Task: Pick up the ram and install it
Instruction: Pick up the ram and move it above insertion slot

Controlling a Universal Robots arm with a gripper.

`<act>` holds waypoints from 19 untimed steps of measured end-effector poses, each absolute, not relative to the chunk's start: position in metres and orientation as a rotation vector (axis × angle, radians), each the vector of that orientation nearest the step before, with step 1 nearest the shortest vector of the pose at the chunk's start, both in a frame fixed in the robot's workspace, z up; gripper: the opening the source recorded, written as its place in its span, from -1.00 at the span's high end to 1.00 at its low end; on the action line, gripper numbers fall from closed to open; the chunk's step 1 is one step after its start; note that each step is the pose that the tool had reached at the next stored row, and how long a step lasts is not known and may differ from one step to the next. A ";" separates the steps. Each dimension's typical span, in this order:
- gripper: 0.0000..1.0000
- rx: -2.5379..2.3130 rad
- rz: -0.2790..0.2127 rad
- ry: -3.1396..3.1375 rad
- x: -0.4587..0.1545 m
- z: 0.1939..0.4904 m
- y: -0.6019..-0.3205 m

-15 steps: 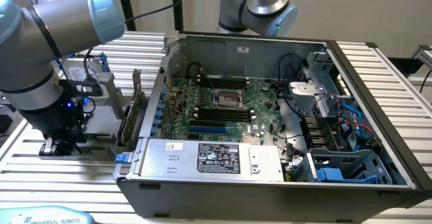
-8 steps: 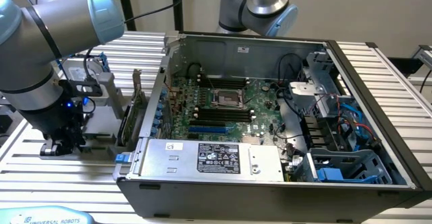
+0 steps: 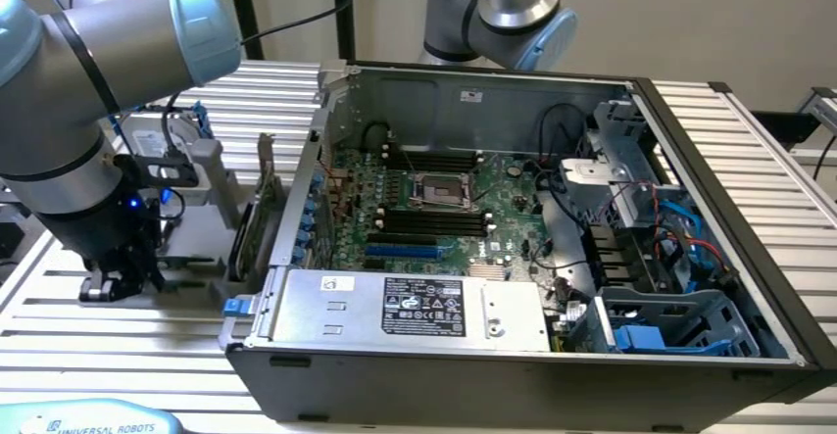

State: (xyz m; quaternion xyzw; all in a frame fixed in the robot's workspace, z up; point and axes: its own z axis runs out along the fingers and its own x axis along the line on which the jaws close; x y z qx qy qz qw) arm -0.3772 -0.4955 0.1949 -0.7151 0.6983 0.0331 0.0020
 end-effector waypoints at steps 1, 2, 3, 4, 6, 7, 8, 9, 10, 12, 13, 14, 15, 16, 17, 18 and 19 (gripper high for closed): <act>0.69 -2.244 0.104 2.191 -0.377 0.195 -0.495; 0.73 -2.244 0.104 2.191 -0.377 0.195 -0.495; 0.73 -2.244 0.104 2.191 -0.377 0.195 -0.495; 0.73 -2.243 0.104 2.191 -0.377 0.195 -0.495; 0.73 -2.244 0.104 2.191 -0.377 0.195 -0.495; 0.73 -2.243 0.104 2.191 -0.377 0.195 -0.495; 0.73 -2.244 0.104 2.191 -0.377 0.195 -0.495; 0.73 -2.243 0.104 2.192 -0.377 0.195 -0.495; 0.73 -2.242 0.103 2.194 -0.377 0.195 -0.496; 0.73 -2.232 0.102 2.204 -0.377 0.195 -0.496; 0.73 -2.226 0.101 2.211 -0.377 0.195 -0.496; 0.73 -2.219 0.100 2.218 -0.377 0.195 -0.496; 0.73 -2.215 0.100 2.223 -0.377 0.195 -0.496; 0.73 -2.213 0.100 2.224 -0.377 0.195 -0.495; 0.73 -2.212 0.100 2.225 -0.377 0.195 -0.495; 0.73 -2.212 0.100 2.225 -0.377 0.195 -0.495; 0.73 -2.212 0.100 2.225 -0.377 0.195 -0.495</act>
